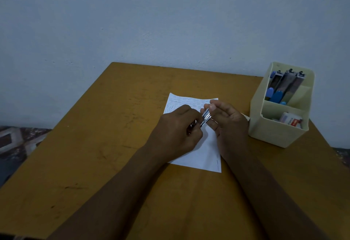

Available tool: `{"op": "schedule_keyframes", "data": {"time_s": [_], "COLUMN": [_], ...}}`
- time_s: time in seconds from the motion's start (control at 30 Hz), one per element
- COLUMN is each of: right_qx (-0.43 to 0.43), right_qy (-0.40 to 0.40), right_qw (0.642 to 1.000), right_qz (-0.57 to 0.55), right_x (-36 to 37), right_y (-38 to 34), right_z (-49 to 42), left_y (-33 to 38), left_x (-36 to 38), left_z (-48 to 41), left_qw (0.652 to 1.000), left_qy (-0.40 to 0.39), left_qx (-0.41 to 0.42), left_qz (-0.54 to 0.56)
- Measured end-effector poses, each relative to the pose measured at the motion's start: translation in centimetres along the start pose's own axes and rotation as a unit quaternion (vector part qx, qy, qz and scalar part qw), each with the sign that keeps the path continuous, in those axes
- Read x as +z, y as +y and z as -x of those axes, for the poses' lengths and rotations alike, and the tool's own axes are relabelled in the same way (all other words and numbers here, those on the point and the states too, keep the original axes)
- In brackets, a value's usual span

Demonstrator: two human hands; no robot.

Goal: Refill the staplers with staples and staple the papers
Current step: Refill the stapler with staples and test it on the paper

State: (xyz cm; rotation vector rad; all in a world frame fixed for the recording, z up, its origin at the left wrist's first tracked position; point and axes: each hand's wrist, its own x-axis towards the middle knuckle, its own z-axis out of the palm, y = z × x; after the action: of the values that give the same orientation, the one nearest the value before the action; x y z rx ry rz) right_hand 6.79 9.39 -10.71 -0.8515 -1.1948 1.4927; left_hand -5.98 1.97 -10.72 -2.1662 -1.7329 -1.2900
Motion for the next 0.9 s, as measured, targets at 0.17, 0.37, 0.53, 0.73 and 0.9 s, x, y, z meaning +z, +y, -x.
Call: {"op": "schedule_keyframes", "data": {"time_s": [0.17, 0.37, 0.53, 0.73, 0.9], "right_qx": [-0.001, 0.007, 0.018, 0.033, 0.028], "right_qy": [0.008, 0.020, 0.029, 0.016, 0.000], "right_qw": [1.000, 1.000, 0.999, 0.999, 1.000], "right_qz": [-0.006, -0.016, -0.025, -0.029, -0.014], "right_x": [0.1, 0.0, 0.0, -0.3, -0.1], "right_y": [-0.1, -0.1, -0.1, -0.3, -0.1], "right_z": [0.1, -0.1, -0.2, -0.3, -0.3], "left_y": [-0.1, 0.1, 0.0, -0.6, -1.2], "left_x": [0.2, 0.3, 0.4, 0.4, 0.3], "left_z": [0.1, 0.2, 0.2, -0.1, -0.1], "left_qw": [1.000, 0.999, 0.999, 1.000, 1.000], "left_qy": [0.011, 0.027, 0.008, -0.024, -0.002], "left_qx": [-0.002, 0.010, 0.021, 0.004, -0.012], "left_qz": [-0.012, -0.014, -0.034, -0.017, 0.014]}}
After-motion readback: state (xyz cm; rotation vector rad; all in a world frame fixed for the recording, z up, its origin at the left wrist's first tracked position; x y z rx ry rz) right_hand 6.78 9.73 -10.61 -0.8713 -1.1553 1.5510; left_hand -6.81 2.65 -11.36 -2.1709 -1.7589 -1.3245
